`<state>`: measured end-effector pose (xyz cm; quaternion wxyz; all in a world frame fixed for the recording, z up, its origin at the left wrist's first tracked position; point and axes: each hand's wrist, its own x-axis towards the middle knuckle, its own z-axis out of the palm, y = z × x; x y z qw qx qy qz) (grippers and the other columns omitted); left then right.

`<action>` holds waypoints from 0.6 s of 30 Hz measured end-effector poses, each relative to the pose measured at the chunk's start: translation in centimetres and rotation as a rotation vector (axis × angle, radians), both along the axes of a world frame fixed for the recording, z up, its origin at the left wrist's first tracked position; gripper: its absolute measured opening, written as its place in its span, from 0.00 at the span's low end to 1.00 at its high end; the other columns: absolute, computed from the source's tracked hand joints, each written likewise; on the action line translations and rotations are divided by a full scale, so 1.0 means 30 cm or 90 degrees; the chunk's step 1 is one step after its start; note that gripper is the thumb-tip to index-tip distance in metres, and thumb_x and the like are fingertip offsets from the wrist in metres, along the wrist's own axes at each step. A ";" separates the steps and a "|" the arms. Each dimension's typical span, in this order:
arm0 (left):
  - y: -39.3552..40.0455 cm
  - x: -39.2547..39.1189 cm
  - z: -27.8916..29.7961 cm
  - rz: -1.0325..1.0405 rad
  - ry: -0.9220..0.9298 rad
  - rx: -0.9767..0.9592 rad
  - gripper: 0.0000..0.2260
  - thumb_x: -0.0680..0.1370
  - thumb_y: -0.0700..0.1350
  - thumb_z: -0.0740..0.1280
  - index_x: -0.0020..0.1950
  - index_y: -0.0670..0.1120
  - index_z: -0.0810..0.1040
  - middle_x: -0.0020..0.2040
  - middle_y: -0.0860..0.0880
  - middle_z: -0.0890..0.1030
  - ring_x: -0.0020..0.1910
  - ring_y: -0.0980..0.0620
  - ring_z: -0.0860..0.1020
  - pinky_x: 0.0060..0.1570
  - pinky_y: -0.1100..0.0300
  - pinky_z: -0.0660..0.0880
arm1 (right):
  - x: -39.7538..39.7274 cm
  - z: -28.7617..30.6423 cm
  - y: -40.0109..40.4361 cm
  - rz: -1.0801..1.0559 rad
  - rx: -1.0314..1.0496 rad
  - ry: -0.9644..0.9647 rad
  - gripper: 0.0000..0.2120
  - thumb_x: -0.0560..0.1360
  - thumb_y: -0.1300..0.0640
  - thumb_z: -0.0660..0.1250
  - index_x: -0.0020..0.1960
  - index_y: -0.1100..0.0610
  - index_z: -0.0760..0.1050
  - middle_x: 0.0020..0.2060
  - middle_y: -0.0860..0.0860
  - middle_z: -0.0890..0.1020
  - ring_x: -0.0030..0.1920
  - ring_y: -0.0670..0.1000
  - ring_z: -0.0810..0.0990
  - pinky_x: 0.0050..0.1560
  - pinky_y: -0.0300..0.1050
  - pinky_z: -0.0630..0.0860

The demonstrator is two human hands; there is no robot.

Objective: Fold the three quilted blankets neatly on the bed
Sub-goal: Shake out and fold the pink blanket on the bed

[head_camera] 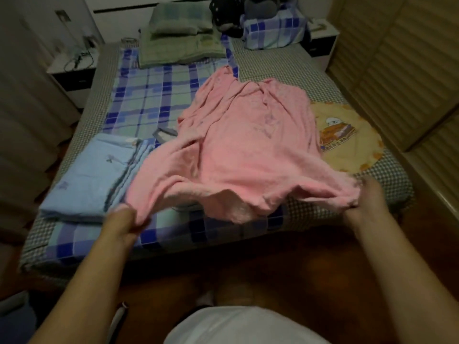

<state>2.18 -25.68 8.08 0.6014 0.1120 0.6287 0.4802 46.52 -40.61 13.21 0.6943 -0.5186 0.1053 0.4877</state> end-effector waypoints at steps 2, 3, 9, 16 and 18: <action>-0.105 0.054 -0.070 -0.114 -0.027 -0.141 0.17 0.79 0.31 0.53 0.60 0.42 0.77 0.55 0.39 0.83 0.47 0.40 0.80 0.29 0.44 0.81 | -0.063 -0.073 -0.057 0.131 -0.041 0.035 0.29 0.76 0.39 0.61 0.68 0.58 0.73 0.57 0.60 0.80 0.58 0.61 0.80 0.63 0.64 0.74; -0.171 0.091 -0.110 -0.151 -0.058 -0.170 0.18 0.79 0.30 0.52 0.60 0.40 0.77 0.48 0.37 0.85 0.43 0.39 0.83 0.30 0.43 0.81 | -0.109 -0.121 -0.101 0.247 -0.104 0.039 0.30 0.75 0.41 0.64 0.68 0.61 0.73 0.53 0.59 0.81 0.54 0.59 0.81 0.64 0.61 0.74; -0.262 0.189 -0.164 -0.126 -0.147 -0.158 0.17 0.78 0.40 0.58 0.64 0.41 0.79 0.56 0.37 0.83 0.53 0.39 0.83 0.48 0.43 0.82 | -0.116 -0.390 -0.274 0.564 -0.427 0.030 0.13 0.72 0.69 0.65 0.56 0.72 0.76 0.45 0.66 0.84 0.43 0.61 0.85 0.46 0.51 0.80; -0.156 -0.128 -0.352 -0.755 0.645 -0.276 0.42 0.58 0.71 0.72 0.64 0.48 0.76 0.59 0.45 0.82 0.55 0.45 0.81 0.56 0.52 0.78 | 0.086 -0.461 -0.313 0.182 -0.413 -0.285 0.13 0.78 0.66 0.64 0.63 0.63 0.74 0.48 0.57 0.78 0.38 0.55 0.79 0.37 0.44 0.78; -0.121 -0.209 -0.365 -0.666 0.823 -0.251 0.30 0.65 0.67 0.67 0.53 0.43 0.80 0.53 0.39 0.83 0.50 0.40 0.82 0.50 0.52 0.78 | 0.116 -0.488 -0.347 0.190 -0.469 -0.386 0.22 0.77 0.57 0.67 0.69 0.62 0.70 0.60 0.59 0.77 0.54 0.62 0.79 0.51 0.55 0.79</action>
